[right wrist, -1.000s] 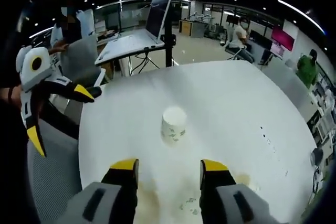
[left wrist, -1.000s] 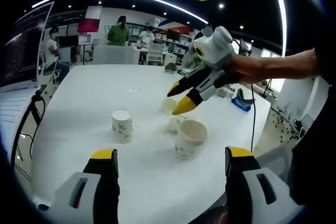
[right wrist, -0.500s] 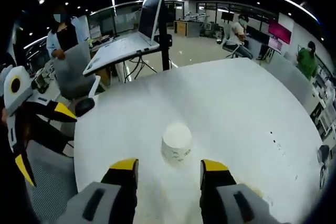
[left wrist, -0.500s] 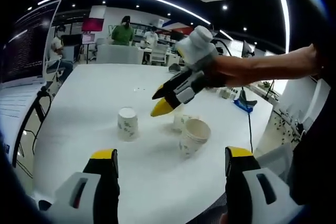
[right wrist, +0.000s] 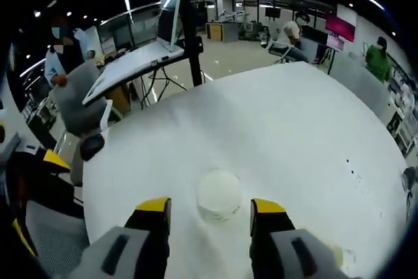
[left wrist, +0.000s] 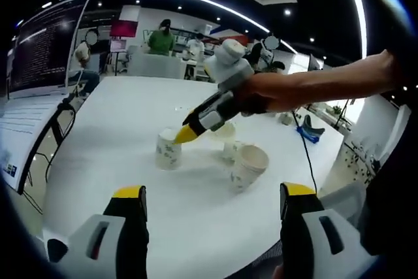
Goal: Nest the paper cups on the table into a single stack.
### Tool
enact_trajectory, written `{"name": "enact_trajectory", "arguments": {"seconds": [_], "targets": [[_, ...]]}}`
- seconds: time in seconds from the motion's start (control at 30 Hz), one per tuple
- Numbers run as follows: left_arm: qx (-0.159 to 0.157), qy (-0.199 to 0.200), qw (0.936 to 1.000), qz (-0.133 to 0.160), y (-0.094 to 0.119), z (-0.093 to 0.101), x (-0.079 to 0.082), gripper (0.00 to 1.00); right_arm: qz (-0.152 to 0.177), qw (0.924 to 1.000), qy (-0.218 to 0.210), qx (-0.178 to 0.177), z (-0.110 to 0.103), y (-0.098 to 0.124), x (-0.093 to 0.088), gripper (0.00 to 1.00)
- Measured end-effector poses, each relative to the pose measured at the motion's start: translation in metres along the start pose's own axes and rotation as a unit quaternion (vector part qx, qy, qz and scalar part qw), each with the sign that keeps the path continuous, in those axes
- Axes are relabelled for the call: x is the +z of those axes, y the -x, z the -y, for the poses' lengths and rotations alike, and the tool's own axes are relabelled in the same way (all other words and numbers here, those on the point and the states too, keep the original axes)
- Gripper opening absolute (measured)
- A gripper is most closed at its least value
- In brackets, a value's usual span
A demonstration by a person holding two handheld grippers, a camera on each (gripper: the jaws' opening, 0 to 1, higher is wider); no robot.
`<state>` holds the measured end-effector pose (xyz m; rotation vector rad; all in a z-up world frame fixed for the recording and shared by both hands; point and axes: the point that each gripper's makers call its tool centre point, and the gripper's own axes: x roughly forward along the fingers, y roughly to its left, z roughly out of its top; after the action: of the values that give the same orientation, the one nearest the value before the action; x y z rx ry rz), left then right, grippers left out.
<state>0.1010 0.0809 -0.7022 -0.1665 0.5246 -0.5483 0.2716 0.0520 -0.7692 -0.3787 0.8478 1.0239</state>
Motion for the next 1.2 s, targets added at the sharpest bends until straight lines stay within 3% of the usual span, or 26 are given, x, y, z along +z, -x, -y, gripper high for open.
{"name": "enact_trajectory", "arguments": {"seconds": [0.33,0.57,0.8,1.07,1.2], "targets": [[0.008,0.008,0.9999,0.001,0.003,-0.008,-0.001,0.82,-0.020,0.9997,0.004,-0.017,0.011,-0.031,-0.001,0.50],[0.011,0.009,0.9999,0.003,0.004,-0.014,0.000,0.82,-0.032,0.9991,0.016,-0.024,0.004,-0.030,-0.004,0.50],[0.015,0.013,0.9998,0.003,0.005,-0.019,-0.002,0.82,-0.045,0.9982,0.029,-0.026,0.003,-0.037,-0.007,0.38],[0.015,0.014,0.9998,0.002,0.004,-0.020,-0.003,0.82,-0.046,0.9987,0.016,-0.012,0.003,-0.032,-0.011,0.37],[0.012,0.013,0.9998,0.001,0.001,-0.020,-0.002,0.82,-0.044,0.9988,0.016,-0.014,0.015,-0.028,-0.009,0.37]]}}
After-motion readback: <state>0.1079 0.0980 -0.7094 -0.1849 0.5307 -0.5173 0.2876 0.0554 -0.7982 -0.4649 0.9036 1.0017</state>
